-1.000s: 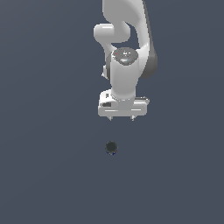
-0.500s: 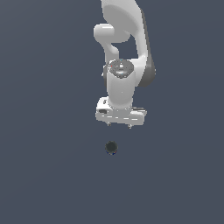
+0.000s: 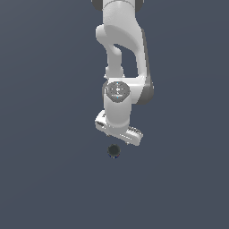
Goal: Pick up the object and move it to a goal position.
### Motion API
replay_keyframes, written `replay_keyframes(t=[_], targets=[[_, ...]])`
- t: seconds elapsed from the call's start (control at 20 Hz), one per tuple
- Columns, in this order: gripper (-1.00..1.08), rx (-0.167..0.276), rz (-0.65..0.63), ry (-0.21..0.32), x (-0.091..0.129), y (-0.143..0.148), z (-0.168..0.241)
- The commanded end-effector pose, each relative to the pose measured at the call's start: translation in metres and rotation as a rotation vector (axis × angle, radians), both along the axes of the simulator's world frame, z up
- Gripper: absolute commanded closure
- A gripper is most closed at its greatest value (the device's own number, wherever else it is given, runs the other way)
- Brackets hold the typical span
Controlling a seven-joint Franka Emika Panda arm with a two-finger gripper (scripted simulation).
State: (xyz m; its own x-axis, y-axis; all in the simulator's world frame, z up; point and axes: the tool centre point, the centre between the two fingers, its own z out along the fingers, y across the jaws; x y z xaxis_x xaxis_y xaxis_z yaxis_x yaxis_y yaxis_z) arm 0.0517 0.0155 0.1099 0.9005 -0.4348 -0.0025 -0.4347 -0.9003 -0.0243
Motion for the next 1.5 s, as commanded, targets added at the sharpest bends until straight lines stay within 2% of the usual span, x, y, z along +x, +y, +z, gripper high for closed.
replay_keyframes(t=[0.0, 0.3, 0.6, 1.05, 1.45], targets=[[-0.92, -0.004, -0.071, 0.004, 0.007, -0.005, -0.012], [-0.92, -0.014, -0.192, 0.009, 0.017, -0.013, -0.032], [-0.92, -0.020, -0.256, 0.011, 0.022, -0.017, -0.044], [-0.92, -0.021, -0.264, 0.012, 0.023, -0.018, -0.052], [-0.92, -0.022, -0.267, 0.011, 0.022, -0.018, -0.090]])
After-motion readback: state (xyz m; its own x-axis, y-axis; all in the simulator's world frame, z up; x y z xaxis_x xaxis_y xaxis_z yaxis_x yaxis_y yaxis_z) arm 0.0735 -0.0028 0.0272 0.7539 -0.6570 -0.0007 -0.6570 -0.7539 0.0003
